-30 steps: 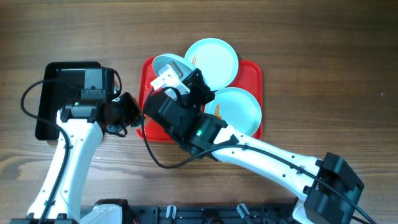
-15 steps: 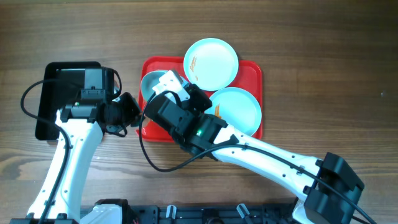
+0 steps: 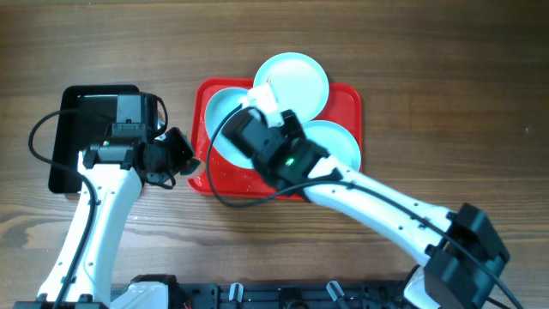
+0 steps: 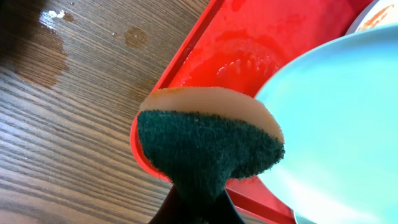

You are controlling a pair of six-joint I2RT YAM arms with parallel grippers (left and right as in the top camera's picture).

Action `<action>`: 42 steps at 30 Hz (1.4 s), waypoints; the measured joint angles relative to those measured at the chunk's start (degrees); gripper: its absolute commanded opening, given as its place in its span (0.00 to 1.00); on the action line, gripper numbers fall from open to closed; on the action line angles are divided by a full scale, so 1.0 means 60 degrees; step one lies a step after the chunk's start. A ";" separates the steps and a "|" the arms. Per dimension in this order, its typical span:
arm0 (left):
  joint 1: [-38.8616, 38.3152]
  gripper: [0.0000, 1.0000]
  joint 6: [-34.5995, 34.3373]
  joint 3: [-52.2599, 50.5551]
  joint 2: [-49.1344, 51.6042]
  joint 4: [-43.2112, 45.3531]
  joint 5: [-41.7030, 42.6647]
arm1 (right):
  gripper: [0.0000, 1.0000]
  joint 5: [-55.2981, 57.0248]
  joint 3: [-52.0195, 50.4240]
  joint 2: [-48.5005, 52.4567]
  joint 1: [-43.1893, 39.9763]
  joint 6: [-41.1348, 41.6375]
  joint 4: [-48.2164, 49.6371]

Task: Clean dirty plates on tray and stack at the side
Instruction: 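Lift the cleaned plate up and over the top plate with the right gripper, then carry the plate right and set it on the table with the right gripper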

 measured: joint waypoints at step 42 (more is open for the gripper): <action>-0.0284 0.04 0.0000 0.0000 0.0000 0.0124 0.0066 | 0.04 -0.5839 -0.2852 -0.2051 -1.3311 0.1239 -0.0219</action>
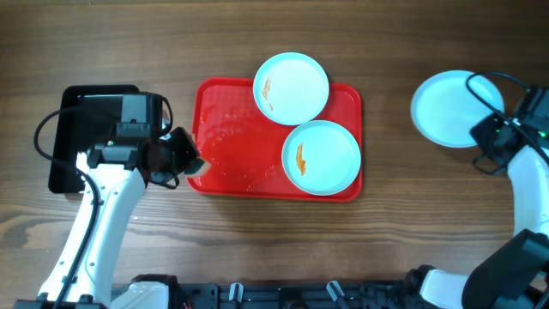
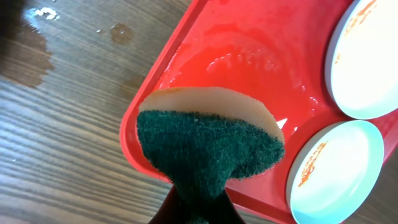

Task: Clean dirty plates on tray and stack at the side
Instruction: 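Carry the plate right and set it on the table with the right gripper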

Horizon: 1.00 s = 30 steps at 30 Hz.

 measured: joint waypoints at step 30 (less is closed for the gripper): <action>-0.0725 0.04 0.0000 0.0000 0.0000 0.0379 0.0000 | 0.59 -0.0900 0.0000 0.1268 -0.0397 0.0015 0.0244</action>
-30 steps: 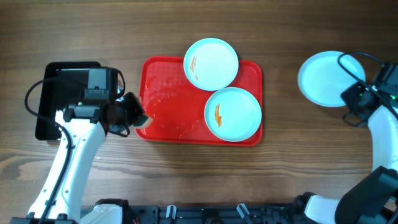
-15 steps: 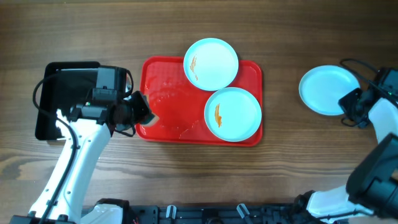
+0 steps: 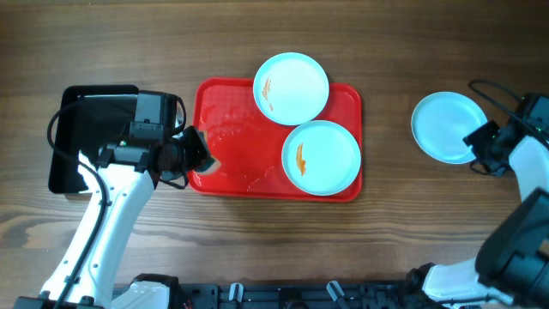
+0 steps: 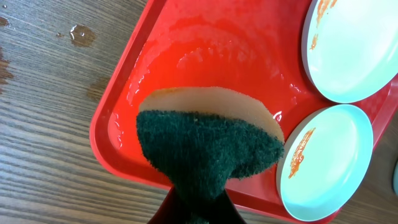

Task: Clean dirty plates on tray and stack at the side
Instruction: 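Carry the plate right and set it on the table with the right gripper, then release the plate and move the right gripper back to the red tray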

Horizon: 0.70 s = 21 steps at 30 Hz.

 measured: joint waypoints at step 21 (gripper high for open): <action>0.0000 0.04 -0.0004 0.0000 0.0000 -0.0004 0.0004 | 0.43 -0.3617 0.0018 -0.1064 0.5198 -0.1945 -0.0648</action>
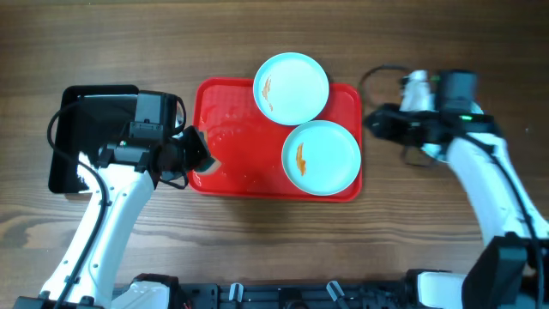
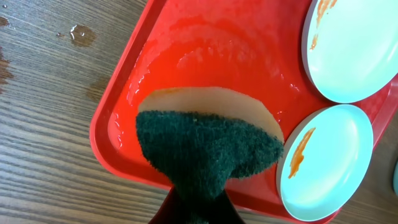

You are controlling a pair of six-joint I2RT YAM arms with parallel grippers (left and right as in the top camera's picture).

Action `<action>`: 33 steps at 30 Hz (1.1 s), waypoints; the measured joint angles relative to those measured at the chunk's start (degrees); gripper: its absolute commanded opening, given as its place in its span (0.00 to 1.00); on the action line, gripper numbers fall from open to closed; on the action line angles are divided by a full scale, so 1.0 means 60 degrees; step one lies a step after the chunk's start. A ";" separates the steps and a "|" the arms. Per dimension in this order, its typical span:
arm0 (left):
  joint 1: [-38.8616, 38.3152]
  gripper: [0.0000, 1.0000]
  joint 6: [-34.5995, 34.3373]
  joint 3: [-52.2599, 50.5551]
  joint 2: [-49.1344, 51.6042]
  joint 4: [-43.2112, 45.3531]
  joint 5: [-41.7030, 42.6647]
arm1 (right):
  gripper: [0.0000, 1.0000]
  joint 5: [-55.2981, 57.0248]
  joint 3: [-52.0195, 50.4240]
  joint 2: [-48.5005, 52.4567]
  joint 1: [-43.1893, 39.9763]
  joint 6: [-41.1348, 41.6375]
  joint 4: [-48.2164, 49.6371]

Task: Clean dirty plates on tray and stack at the side
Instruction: 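Release the plate and move the right gripper back to the red tray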

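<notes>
A red tray (image 1: 232,137) carries two pale blue plates, each with an orange smear: a far one (image 1: 292,88) and a near one (image 1: 321,157). The left wrist view also shows the tray (image 2: 205,50), the far plate (image 2: 348,50) and the near plate (image 2: 323,162). My left gripper (image 1: 193,153) hangs over the tray's left rim, shut on a green and tan sponge (image 2: 208,149). My right gripper (image 1: 374,124) sits just off the tray's right edge, and its jaws are too dark to read. No cleaned plate shows on the right side of the table.
A black tray (image 1: 69,129) lies at the left under my left arm. Water drops (image 2: 79,34) and damp patches mark the wood left of the red tray. The tray's left half is wet and bare.
My right arm has moved from the table's far right edge to the tray's right side. The pale plate lying at the right no longer shows. The left gripper and sponge have not moved.
First my right gripper was over the tray's left part at a third plate, the sponge beside it. Then that plate lay on the table's right with my right gripper by it. My left gripper shifted slightly over the tray's rim. Now the right gripper is back at the tray.
</notes>
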 measured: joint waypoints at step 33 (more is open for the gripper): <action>0.0000 0.04 0.0000 0.0000 0.0000 -0.0004 0.0000 | 0.06 0.1803 0.0000 0.2878 0.1887 0.0339 0.0954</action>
